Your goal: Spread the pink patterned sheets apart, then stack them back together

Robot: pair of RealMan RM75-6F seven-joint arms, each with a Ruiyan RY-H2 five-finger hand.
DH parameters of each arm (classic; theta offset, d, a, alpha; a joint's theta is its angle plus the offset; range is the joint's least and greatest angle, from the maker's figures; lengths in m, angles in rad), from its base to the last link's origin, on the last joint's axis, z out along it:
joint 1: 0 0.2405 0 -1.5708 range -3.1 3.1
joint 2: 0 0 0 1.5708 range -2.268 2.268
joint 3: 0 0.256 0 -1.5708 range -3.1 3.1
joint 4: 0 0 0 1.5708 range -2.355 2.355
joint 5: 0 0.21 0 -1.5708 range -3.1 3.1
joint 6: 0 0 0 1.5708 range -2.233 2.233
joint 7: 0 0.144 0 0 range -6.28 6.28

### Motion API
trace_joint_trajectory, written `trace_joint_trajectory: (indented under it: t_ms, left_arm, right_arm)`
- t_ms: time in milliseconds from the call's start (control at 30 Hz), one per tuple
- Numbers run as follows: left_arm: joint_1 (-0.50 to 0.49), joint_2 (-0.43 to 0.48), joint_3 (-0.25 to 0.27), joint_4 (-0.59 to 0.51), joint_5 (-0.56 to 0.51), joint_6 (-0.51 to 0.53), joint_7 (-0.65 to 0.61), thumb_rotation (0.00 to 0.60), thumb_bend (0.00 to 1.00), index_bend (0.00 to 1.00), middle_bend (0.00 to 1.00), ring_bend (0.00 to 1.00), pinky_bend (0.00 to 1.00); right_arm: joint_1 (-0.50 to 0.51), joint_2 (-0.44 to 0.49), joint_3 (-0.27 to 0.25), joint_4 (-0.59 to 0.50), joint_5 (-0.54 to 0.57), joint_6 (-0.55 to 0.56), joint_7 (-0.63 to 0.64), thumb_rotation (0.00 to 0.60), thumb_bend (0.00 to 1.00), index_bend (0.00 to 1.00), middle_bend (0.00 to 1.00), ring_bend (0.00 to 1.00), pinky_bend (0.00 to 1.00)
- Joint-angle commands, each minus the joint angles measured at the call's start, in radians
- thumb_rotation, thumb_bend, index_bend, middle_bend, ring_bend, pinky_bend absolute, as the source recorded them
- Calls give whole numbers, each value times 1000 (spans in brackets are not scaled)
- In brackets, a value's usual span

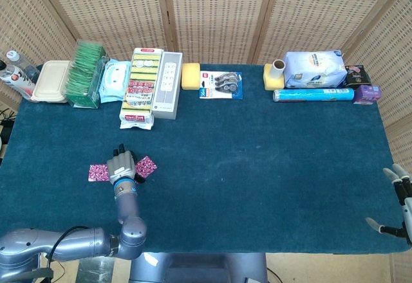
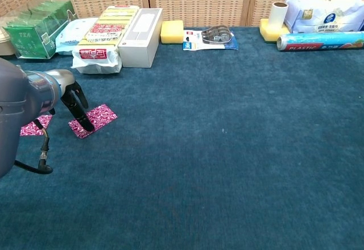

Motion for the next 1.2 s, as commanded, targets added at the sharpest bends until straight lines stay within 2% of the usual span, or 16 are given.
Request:
trace_joint_trajectory:
  t_ms: [33, 267, 500, 700, 967, 1200]
  left_arm:
    - [3, 0, 2, 0, 2, 2, 2, 600, 130, 325, 0, 0, 250]
    - [14, 9, 6, -23, 33, 3, -14, 600, 129, 285, 0, 0, 250]
    - [50, 82, 38, -137, 132, 8, -51, 600, 130, 266, 0, 0, 242]
    - [122, 234, 95, -235, 237, -125, -127, 600, 138, 267, 0, 0, 200]
    - [219, 431, 194, -225, 442, -418, -335, 600, 170, 266, 0, 0, 188]
    - [284, 505, 263, -216, 569, -464, -465, 600, 174, 267, 0, 0, 187]
  right_arm:
    - [-2, 0, 0, 0, 0, 3, 2, 600, 0, 71, 0, 0, 0]
    - [-1, 2, 0, 1, -1, 3, 5, 600, 0, 71, 0, 0, 0]
    - [1, -1, -1, 1, -2, -1, 0, 600, 0, 72, 0, 0, 0]
    - [1, -1, -2, -1, -2, 0, -2, 600, 0, 72, 0, 0, 0]
    - [1, -5, -2, -5, -1, -1, -16, 600, 0, 72, 0, 0, 0]
    - [1, -4, -4, -10, -1, -2, -22, 600, 0, 72, 0, 0, 0]
